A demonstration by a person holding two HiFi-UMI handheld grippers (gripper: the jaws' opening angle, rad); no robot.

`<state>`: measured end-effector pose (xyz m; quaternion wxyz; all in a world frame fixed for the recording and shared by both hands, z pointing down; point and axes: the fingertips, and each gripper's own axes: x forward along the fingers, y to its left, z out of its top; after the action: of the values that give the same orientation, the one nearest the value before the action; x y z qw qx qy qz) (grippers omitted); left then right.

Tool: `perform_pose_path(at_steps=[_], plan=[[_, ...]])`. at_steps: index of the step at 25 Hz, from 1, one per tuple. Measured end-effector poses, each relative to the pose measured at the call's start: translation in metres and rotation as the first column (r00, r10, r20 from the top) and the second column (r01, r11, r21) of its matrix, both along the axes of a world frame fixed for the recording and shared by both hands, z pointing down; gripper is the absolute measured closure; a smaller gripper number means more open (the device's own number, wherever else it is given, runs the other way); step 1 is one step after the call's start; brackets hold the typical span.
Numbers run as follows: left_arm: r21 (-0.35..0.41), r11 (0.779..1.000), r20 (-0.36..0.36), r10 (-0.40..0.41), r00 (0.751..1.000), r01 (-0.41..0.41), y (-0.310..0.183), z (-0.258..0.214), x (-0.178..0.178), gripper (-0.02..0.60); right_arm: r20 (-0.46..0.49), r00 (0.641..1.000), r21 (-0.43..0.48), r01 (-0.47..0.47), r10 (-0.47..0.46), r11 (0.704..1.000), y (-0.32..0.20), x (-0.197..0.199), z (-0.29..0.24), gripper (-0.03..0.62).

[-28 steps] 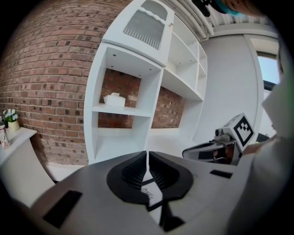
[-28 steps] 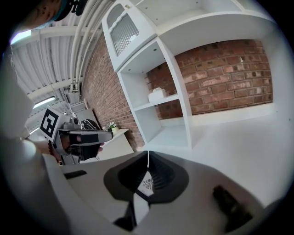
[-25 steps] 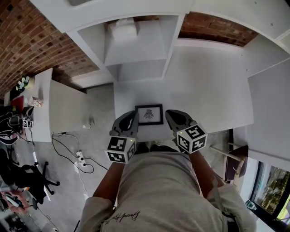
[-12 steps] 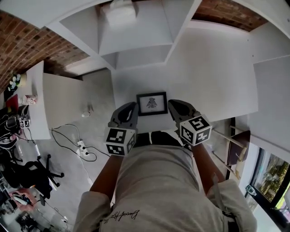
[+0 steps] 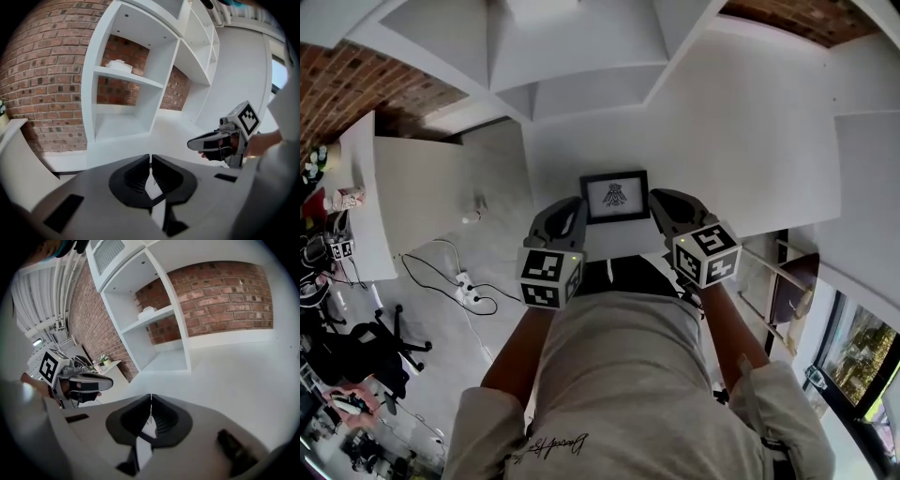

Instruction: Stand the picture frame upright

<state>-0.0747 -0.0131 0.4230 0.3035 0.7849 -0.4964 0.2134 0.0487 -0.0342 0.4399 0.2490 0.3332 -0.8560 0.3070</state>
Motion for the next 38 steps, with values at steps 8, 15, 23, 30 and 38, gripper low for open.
perform_pose_path(at_steps=[8, 15, 23, 30, 38], plan=[[-0.045, 0.999, 0.006, -0.009, 1.000, 0.009, -0.005, 0.025, 0.000, 0.554, -0.049, 0.998, -0.009, 0.031, -0.032, 0.999, 0.003, 0.001, 0.027, 0.565], [-0.102, 0.995, 0.024, -0.007, 1.000, 0.010, 0.000, 0.050, -0.001, 0.554, -0.073, 0.997, -0.048, 0.024, -0.027, 0.999, 0.005, 0.006, 0.047, 0.565], [-0.144, 0.990, 0.034, -0.006, 0.999, 0.011, 0.005, 0.070, -0.006, 0.554, -0.086, 0.996, -0.074, 0.014, -0.020, 0.997, 0.004, 0.011, 0.063, 0.565], [-0.159, 0.987, 0.034, -0.027, 0.999, 0.032, 0.002, 0.080, -0.011, 0.552, -0.117, 0.993, -0.089, -0.009, -0.002, 0.996, 0.005, 0.014, 0.080, 0.563], [-0.200, 0.979, 0.037, -0.027, 0.999, 0.034, 0.002, 0.094, -0.009, 0.494, -0.127, 0.992, -0.110, -0.025, 0.011, 0.994, 0.002, 0.017, 0.092, 0.562]])
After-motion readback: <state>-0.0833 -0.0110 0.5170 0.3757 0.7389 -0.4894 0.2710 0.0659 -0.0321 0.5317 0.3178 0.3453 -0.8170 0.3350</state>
